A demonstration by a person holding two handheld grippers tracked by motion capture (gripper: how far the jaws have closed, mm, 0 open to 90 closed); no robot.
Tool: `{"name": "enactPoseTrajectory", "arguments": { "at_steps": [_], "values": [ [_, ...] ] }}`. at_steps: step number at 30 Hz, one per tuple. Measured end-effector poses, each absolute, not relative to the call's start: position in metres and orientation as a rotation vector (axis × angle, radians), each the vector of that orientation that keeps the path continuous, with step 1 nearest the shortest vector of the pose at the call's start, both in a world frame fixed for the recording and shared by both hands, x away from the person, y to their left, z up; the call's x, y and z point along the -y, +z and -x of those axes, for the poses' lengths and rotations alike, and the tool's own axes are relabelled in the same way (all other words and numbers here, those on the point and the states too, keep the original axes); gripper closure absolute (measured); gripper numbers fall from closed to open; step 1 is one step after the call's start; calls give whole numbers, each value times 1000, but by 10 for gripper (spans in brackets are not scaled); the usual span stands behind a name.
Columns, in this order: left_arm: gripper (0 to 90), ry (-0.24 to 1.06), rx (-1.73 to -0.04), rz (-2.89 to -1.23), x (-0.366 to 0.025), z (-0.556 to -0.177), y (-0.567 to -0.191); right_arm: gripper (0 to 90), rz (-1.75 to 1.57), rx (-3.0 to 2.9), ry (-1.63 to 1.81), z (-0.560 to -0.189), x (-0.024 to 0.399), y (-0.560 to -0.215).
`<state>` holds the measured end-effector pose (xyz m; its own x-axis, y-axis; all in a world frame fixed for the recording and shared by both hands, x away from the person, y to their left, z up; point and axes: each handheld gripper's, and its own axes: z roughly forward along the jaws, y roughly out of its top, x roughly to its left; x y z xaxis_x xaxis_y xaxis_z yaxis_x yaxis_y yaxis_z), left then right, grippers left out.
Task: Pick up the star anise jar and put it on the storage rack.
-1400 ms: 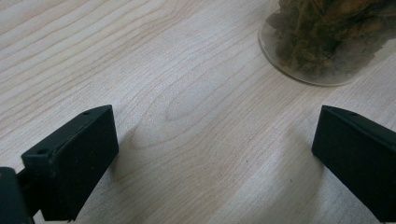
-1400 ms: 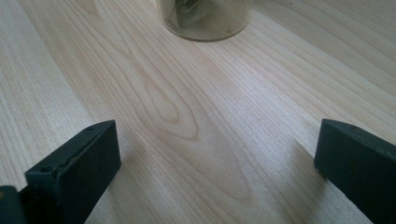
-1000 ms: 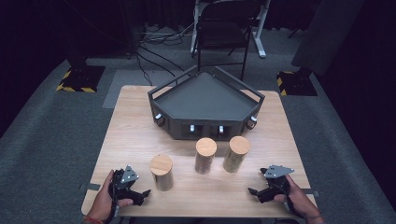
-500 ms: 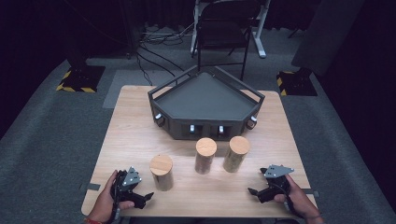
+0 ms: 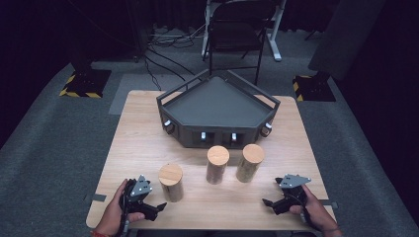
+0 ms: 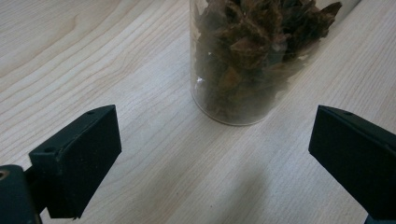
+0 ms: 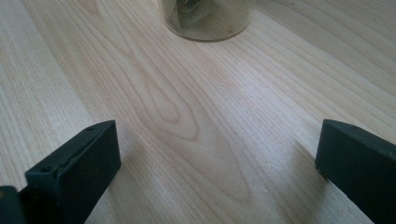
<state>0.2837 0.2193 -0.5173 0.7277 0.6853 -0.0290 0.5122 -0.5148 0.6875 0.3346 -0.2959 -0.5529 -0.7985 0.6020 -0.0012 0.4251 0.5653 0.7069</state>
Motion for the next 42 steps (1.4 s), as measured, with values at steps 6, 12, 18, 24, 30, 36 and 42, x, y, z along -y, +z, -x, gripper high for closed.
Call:
{"name": "enactPoseTrajectory", "arguments": {
  "at_steps": [6, 12, 18, 24, 30, 36, 42],
  "values": [
    [23, 334, -912, -2223, -216, -283, -514, 0, -855, -2557, 1058, -335, 296, -553],
    [23, 335, -907, -2221, -213, -283, -513, 0, -855, -2557, 1058, -335, 296, -553],
    [20, 345, -903, -2208, -209, -283, -510, 0, -855, -2558, 1059, -335, 296, -553],
    [23, 341, -895, -2197, -204, -285, -508, 0, -854, -2558, 1058, -335, 295, -553],
    [23, 340, -867, -2203, -197, -287, -506, 0, -854, -2558, 1058, -335, 295, -553],
    [27, 324, -848, -2192, -189, -291, -504, 0, -854, -2558, 1058, -335, 295, -553],
    [32, 334, -832, -2196, -184, -296, -504, 0, -855, -2558, 1058, -335, 295, -553]
  ]
}}
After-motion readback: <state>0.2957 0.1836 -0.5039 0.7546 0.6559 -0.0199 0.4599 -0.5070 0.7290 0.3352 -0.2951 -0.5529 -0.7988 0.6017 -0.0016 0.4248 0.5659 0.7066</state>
